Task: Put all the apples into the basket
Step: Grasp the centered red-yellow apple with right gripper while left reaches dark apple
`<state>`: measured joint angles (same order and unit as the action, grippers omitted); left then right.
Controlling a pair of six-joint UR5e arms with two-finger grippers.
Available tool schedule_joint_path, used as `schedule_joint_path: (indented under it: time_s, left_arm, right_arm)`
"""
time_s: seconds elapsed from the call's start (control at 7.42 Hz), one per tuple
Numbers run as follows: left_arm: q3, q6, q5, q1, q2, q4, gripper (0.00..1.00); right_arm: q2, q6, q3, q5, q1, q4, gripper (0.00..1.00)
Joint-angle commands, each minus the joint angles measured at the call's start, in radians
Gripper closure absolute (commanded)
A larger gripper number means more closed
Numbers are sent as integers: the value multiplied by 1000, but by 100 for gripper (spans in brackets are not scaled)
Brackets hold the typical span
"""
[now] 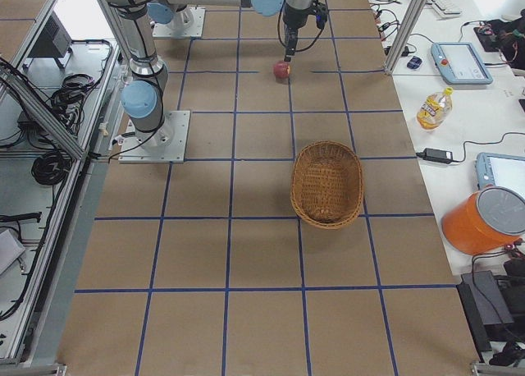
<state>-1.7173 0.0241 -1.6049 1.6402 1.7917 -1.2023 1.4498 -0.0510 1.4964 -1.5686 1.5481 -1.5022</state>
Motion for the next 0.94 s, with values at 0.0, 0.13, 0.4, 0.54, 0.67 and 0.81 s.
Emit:
schedule_joint_path:
  time_s: [0.0, 0.13, 0.4, 0.54, 0.67, 0.81]
  left_arm:
    - [-24, -285, -15, -258, -15, -37, 0]
    - [-16, -457, -13, -373, 7, -19, 0]
    - [-24, -611, -3, -549, 53, -10, 0]
    - [-37, -686, -3, -572, 81, 51, 0]
    - [-47, -737, -7, -604, 93, 65, 0]
    - [-53, -813, -7, -650, 106, 63, 0]
  right_arm:
    - [-49, -73, 77, 21, 18, -179, 0]
    - [-86, -208, 125, 21, 41, -260, 0]
    - [-178, -376, 154, 41, 185, -431, 0]
    - [-225, -407, 145, 51, 260, -499, 0]
    - [-238, -411, 145, 117, 280, -519, 0]
    - [-241, -411, 157, 151, 288, -535, 0]
